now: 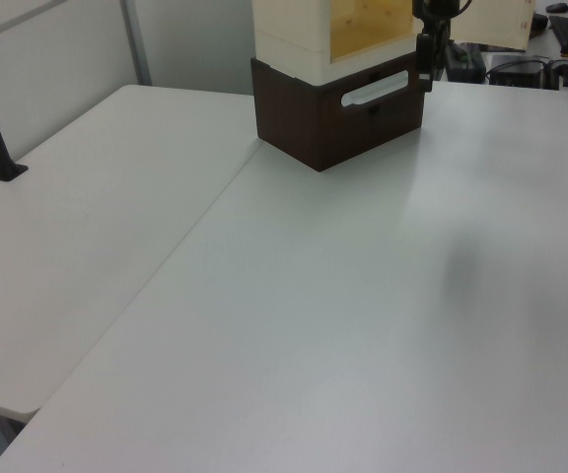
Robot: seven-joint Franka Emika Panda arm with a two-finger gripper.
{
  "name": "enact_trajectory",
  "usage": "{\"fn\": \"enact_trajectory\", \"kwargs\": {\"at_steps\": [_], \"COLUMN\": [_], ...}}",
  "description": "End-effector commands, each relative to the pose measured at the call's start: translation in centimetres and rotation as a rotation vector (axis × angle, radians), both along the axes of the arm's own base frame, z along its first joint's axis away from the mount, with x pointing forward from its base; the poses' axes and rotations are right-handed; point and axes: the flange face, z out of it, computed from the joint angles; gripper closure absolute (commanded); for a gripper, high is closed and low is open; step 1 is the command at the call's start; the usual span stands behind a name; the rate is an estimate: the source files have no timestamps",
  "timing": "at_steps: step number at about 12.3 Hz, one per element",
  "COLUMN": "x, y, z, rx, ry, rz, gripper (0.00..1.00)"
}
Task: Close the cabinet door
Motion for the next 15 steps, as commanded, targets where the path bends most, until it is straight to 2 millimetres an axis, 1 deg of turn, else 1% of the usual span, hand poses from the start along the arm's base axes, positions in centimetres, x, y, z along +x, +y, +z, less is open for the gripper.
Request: {"fn": "enact_trajectory", "kwargs": {"at_steps": [1,10,11,12,13,14,15], "x": [-0.71,-0.65,-0.56,-0.62,-0.62,-0.62,-0.62], "y": [0.26,0.18,0.1,0.09,0.11,0.11,0.11], "z": [-0.04,-0.04,-0.22,-0.14,-0.14,-0.14,-0.14], "rx": [0.01,0.01,0.01,0.01,0.011,0.011,0.011], "ry": [0.016,0.015,0.018,0.017,0.018,0.018,0.018], "rz": [-0.017,-0.017,-0.012,-0.02,-0.02,-0.015,-0.011], "gripper": [0.0,0.0,0.14,0.44,0.77,0.94,1.0]}}
